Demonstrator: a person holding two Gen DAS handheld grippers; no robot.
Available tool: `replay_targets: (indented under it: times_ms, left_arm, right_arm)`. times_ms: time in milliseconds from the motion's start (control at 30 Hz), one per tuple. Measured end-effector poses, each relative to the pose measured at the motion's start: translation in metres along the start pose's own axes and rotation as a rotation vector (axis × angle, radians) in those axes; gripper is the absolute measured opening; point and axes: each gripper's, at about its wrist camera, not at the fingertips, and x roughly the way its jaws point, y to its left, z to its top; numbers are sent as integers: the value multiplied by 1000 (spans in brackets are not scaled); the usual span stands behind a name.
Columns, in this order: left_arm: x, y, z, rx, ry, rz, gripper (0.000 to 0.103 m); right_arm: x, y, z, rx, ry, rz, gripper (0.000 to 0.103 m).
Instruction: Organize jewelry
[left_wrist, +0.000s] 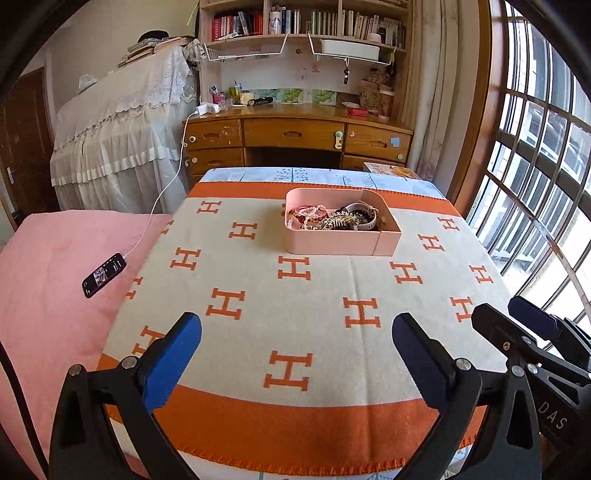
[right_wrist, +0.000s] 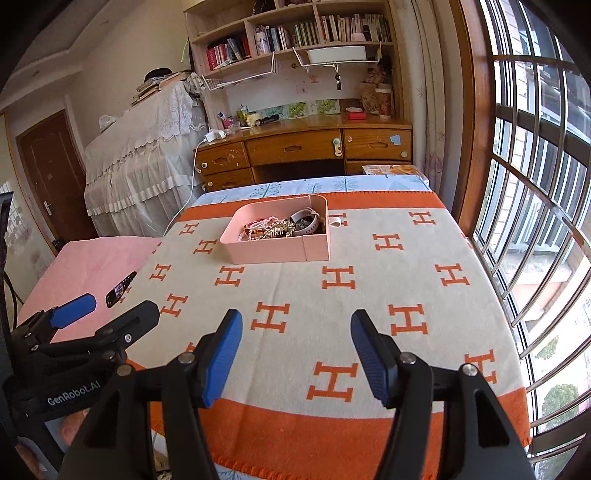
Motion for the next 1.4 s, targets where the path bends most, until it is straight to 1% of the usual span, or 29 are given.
replay_targets:
  times_ms: [433,1400]
  left_arm:
    - [-7,-5,-1,9,-30,35,102]
    - [-7,-5,-3,11,-21,40,102]
  right_arm:
    - [-1,1,-1,-6,-13,-9,62]
    - [0,-1,-3,-4,-11,-8,62]
